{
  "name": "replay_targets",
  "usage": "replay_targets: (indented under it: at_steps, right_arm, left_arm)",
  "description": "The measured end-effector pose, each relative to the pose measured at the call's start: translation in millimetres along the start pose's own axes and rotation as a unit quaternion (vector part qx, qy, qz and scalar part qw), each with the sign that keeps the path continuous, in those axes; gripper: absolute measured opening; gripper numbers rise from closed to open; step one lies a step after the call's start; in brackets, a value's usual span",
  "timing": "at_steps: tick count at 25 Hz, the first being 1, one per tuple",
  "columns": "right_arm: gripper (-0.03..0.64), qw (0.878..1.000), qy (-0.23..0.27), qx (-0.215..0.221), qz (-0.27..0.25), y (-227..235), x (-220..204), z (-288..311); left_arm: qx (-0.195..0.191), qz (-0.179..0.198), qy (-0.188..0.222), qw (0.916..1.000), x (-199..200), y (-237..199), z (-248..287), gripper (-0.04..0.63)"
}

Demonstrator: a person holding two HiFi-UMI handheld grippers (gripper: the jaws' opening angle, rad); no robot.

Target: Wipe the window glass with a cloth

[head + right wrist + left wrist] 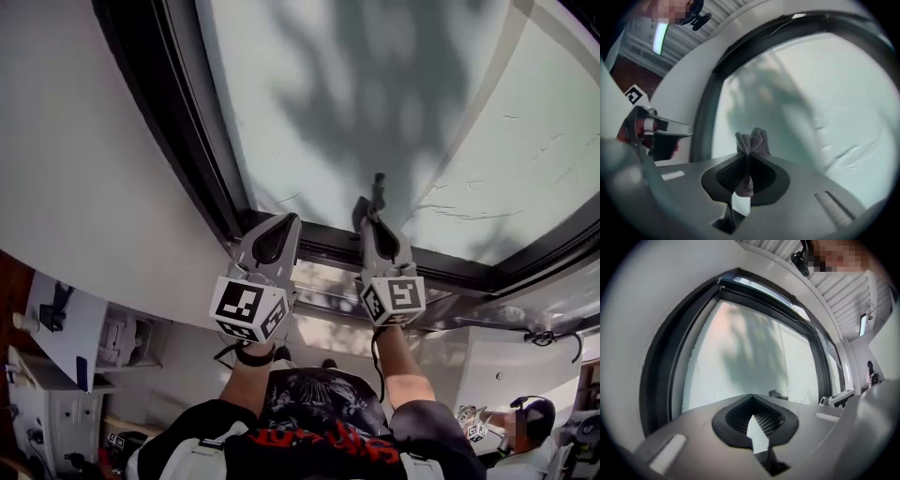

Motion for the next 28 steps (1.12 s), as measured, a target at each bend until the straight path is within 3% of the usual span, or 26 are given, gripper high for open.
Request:
replay_targets:
  at_steps: [3, 5, 7, 10, 14, 18, 24, 26, 28]
  right_arm:
    - [0.028, 0.990, -0.023, 0.136, 0.031, -93, -12, 47]
    - [0.028, 0.983, -0.052, 0.170, 0.040, -131, -20, 76]
    - [0.028, 0.983, -0.085, 0.157, 0.040, -145, -31, 99]
    - [0.028, 0.991, -0.104, 0.076, 0.038, -115, -40, 105]
    - [0.028, 0.996, -0.072, -0.032, 0.042, -16, -33, 67]
    - [0.028, 0.985, -0.044, -0.166, 0.005, 106, -14, 2]
    - [0.028, 0.935, -0.037, -0.348, -0.060, 270, 14, -86]
    - [0.028, 0.908, -0.049, -0.408, -0.081, 316, 19, -109]
    - [0.028, 0.869, -0.067, -0.482, -0.089, 352, 22, -133]
  left_arm:
    - [0.049, 0.002, 0.025, 0.9985, 8, -18, -29, -0.011]
    - [0.080, 0.001, 0.039, 0.9960, 12, -30, -48, -0.011]
    - [0.095, -0.002, 0.036, 0.9948, 10, -35, -59, -0.011]
    - [0.094, -0.020, 0.004, 0.9954, -8, -30, -70, -0.011]
    - [0.082, -0.041, -0.011, 0.9958, -14, -25, -81, -0.011]
    - [0.050, -0.030, -0.028, 0.9979, -15, -13, -73, -0.011]
    - [-0.036, -0.013, -0.064, 0.9972, -35, 10, -22, -0.011]
    - [-0.066, -0.009, -0.066, 0.9956, -36, 19, -10, -0.011]
    - [-0.084, -0.010, -0.068, 0.9941, -38, 26, -6, -0.011]
Point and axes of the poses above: the fingertips, and each gripper's own axes: z forward along the fingers, y to its right, x out of its top, the point moved 7 cm from there along -z, backward along the fingers, and after that the axes turned 14 degrees about -x, right-handed, at the moved point
